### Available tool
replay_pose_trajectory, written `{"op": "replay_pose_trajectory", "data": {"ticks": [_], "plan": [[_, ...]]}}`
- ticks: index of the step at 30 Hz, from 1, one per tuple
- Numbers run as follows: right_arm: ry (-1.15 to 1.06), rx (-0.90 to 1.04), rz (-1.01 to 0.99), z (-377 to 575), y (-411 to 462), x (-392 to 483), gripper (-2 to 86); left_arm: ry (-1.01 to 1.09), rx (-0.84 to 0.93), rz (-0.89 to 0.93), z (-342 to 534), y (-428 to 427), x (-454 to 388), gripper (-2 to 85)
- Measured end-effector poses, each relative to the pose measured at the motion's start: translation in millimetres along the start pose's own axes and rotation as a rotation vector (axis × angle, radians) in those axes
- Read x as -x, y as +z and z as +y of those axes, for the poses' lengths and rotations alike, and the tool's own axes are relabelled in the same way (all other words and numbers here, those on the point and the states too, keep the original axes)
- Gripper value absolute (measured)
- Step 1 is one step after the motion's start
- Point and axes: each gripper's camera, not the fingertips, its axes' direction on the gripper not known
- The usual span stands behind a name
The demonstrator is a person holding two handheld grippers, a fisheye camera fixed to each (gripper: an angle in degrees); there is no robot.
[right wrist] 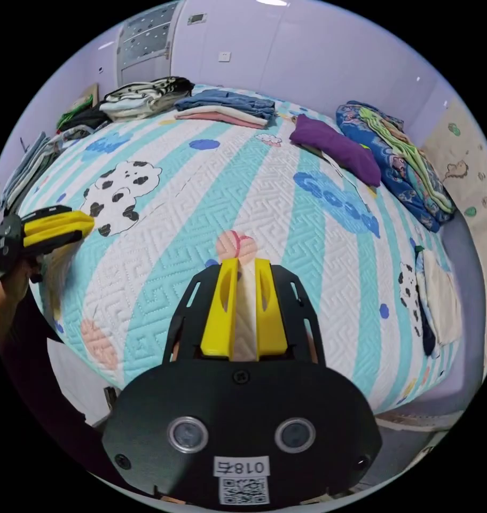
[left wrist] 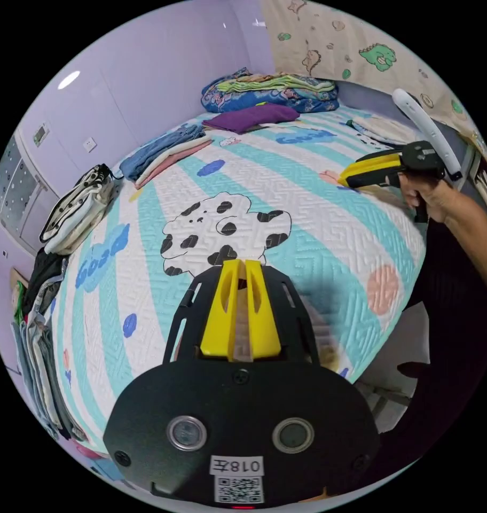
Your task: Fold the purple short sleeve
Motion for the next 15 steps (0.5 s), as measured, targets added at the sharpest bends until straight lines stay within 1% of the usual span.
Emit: {"op": "replay_pose_trajectory", "data": {"ticks": [3, 5, 7, 8, 9, 10, 11, 12, 15], "plan": [[0.064, -0.046, -0.044, 7, 5, -4, 5.9, 0.000, 0.002, -0.025, 2, 0, -10, -0.3], [0.100, -0.064, -0.074, 10, 8, -7, 5.8, -0.023, 0.003, 0.005, 4, 0, -7, -0.6], [0.116, -0.067, -0.098, 10, 8, -10, 5.1, -0.088, 0.000, 0.073, 8, 0, 5, -0.7], [0.128, -0.069, -0.094, 10, 6, -12, 4.3, -0.160, -0.005, 0.138, 12, -1, 19, -0.8], [0.147, -0.114, -0.089, 12, -1, -15, 2.8, -0.222, -0.017, 0.224, 16, -2, 33, -0.9], [0.182, -0.208, -0.075, 15, -14, -21, 2.8, -0.244, -0.038, 0.276, 19, -4, 39, -0.9], [0.192, -0.249, -0.068, 15, -20, -24, 2.8, -0.294, -0.120, 0.368, 28, -11, 51, -0.9], [0.200, -0.309, -0.056, 12, -29, -30, 3.7, -0.357, -0.212, 0.421, 39, -18, 62, -0.8], [0.195, -0.394, -0.054, -12, -37, -48, 5.7, -0.459, -0.359, 0.506, 65, -25, 83, -0.3]]}}
